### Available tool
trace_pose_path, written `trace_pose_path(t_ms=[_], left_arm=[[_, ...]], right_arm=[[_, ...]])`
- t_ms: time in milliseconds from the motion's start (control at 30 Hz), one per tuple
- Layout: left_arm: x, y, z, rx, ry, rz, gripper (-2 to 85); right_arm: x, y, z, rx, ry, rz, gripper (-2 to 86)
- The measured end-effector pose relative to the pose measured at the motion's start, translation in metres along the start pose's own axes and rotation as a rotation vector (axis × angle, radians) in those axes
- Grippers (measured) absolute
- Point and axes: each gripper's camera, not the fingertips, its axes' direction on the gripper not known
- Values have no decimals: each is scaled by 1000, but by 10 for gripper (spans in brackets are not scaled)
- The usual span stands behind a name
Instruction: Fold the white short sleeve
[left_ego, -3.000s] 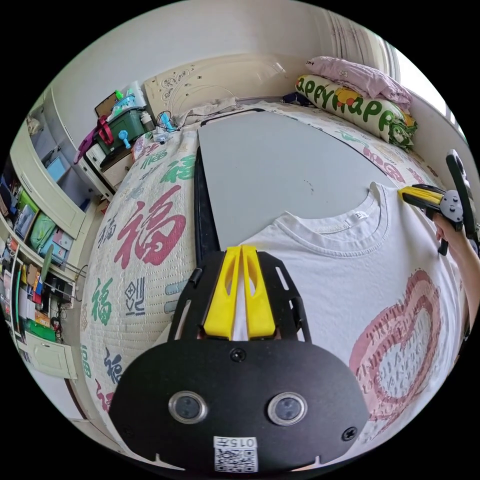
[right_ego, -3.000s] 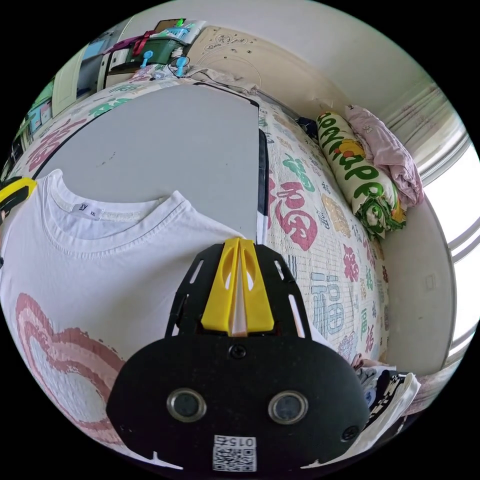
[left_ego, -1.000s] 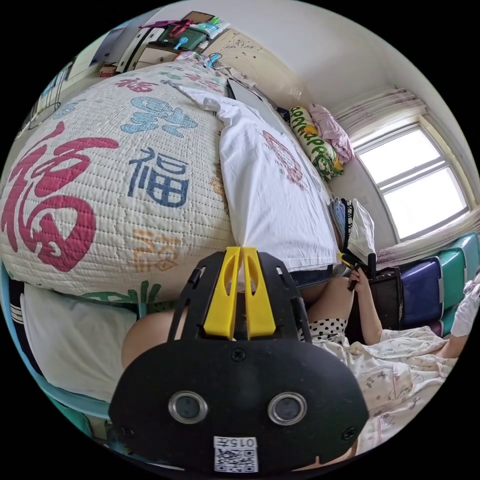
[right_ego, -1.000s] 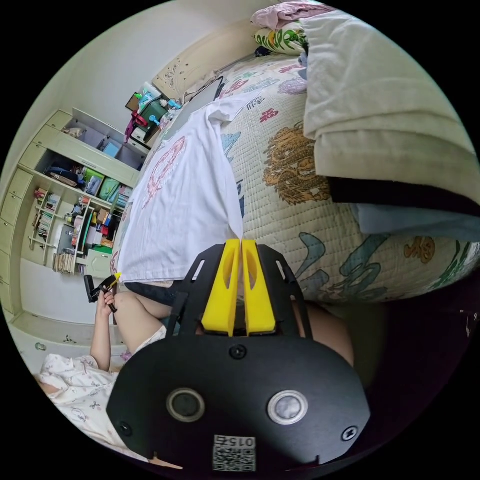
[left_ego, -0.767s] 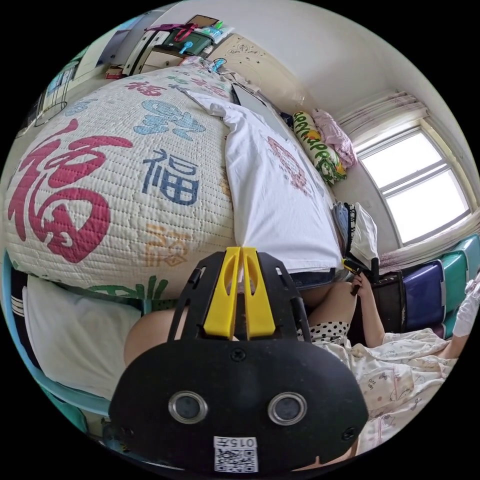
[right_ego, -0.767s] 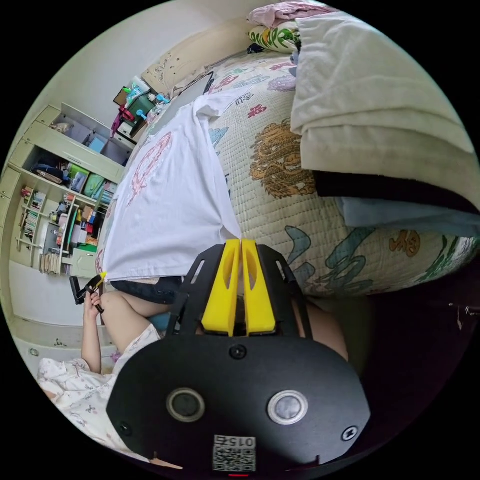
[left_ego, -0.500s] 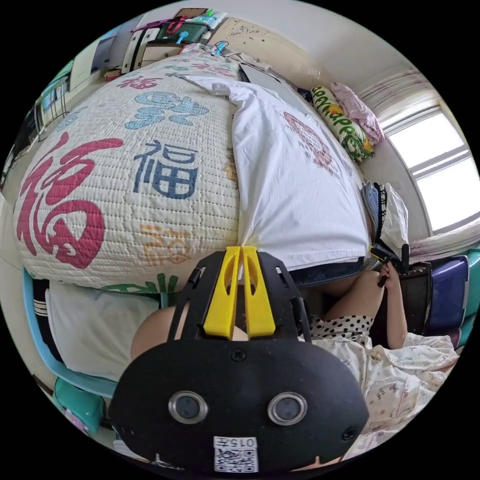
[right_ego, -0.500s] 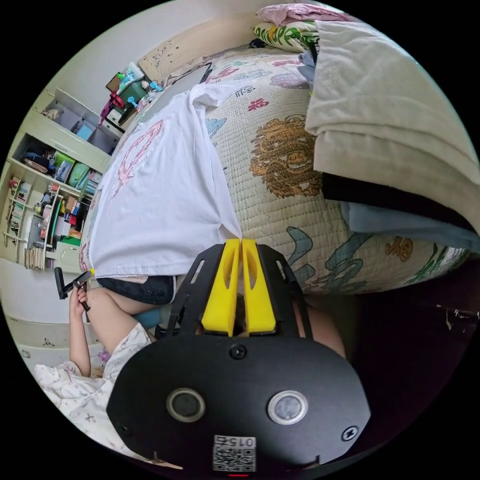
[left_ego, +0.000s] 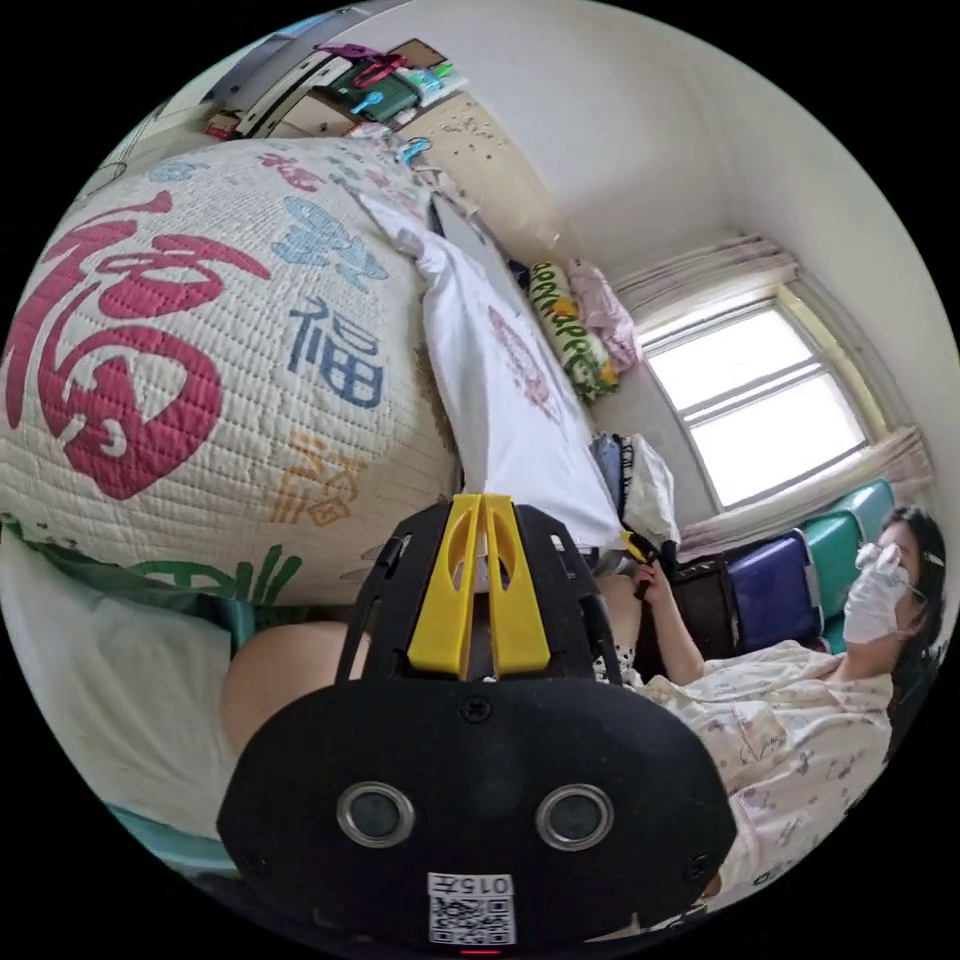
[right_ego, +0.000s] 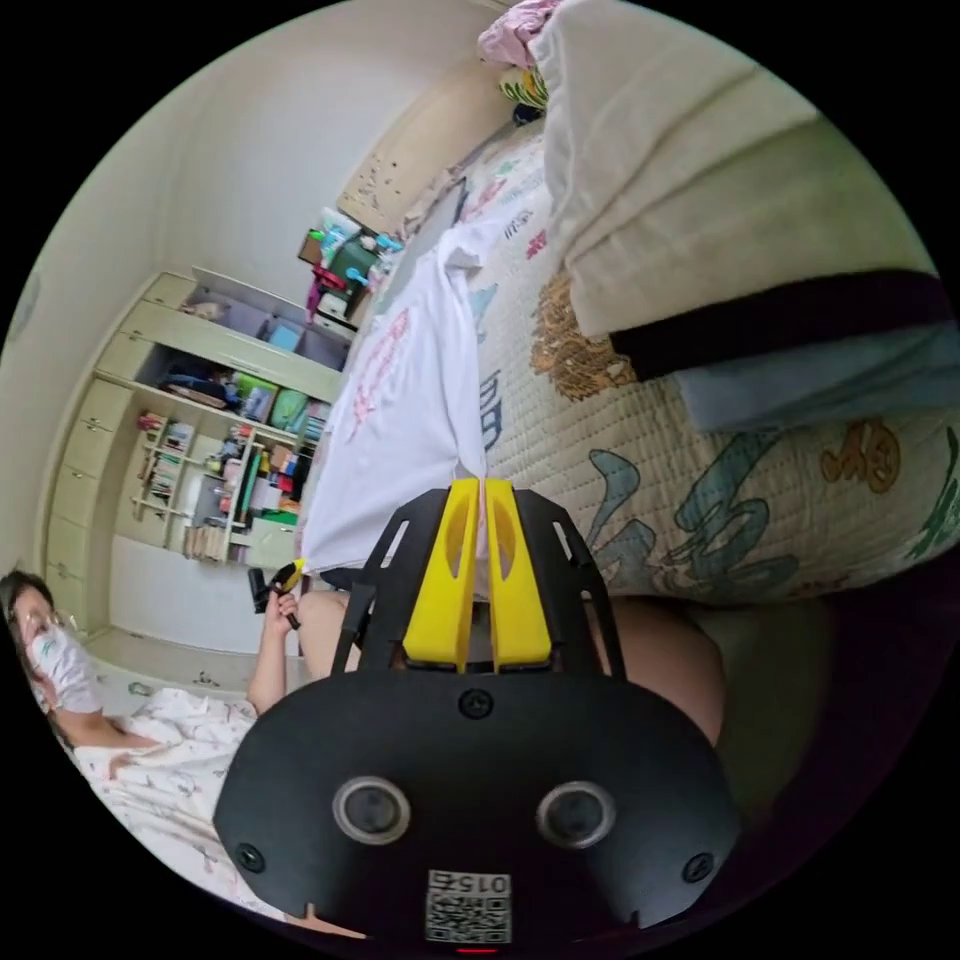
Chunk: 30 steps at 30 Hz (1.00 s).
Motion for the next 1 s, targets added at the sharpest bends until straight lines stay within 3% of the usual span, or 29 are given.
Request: trace_pose_path(t_ms=[100, 200, 333, 433, 500, 567, 667, 800, 1000], left_arm=[[44, -21, 5, -71, -220, 9, 9], [102, -29, -3, -51, -286, 121, 41], [174, -29, -43, 56, -400, 216, 60], [262, -29, -60, 63, -593, 395, 64], [306, -27, -48, 20, -568, 578, 68], [342, -28, -21, -74, -552, 725, 71], [388, -35, 29, -229, -526, 854, 69], [449, -45, 66, -243, -583, 978, 73], [491, -72, 95, -369, -680, 980, 75]], right_arm=[[16, -8, 53, -88, 194, 14, 39], [27, 2, 88, -77, 265, -48, 71], [45, 48, 82, 160, 348, -101, 85], [30, 86, 89, 277, 471, -304, 73], [16, 109, 125, 224, 484, -516, 73], [15, 131, 203, 37, 495, -719, 81], [29, 161, 304, -150, 560, -886, 95], [59, 181, 387, -269, 658, -963, 103], [119, 176, 466, -332, 719, -917, 85]])
